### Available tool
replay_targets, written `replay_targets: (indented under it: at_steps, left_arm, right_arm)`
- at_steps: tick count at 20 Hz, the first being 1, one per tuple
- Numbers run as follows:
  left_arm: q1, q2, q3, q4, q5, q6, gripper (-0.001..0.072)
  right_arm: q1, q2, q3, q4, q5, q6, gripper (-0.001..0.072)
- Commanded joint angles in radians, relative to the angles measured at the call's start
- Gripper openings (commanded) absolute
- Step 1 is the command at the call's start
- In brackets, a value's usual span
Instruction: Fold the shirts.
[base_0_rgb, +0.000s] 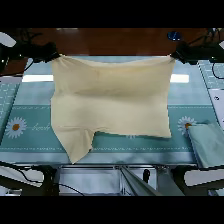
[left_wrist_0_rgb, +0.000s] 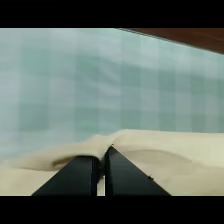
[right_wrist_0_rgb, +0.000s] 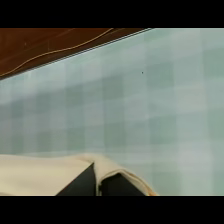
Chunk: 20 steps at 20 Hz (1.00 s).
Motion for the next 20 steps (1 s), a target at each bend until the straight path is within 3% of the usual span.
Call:
replay_targets:
  at_steps: [1,5,7,13,20]
  left_arm:
    - [0.016,-0.046,0.044,0.006,-0.125,0.065,0.0022]
    - [0.018,-0.048,0.040,0.054,-0.401,0.177,0.0022]
    - [0.018,-0.057,0.021,0.075,-0.496,0.176,0.0022]
    - [0.019,-0.081,-0.158,0.153,-0.453,0.176,0.0022]
    - [0.019,-0.080,-0.173,0.214,-0.442,0.175,0.0025]
  right_arm:
    - [-0.003,-0.055,0.056,-0.040,0.111,0.017,0.0021]
    - [-0.005,-0.055,0.056,-0.134,0.314,-0.014,0.0021]
    - [0.000,-0.056,0.051,-0.195,0.393,-0.014,0.0021]
    - [0.024,-0.056,-0.120,-0.226,0.319,-0.012,0.0021]
    - [0.024,-0.074,-0.167,-0.261,0.298,0.026,0.0023]
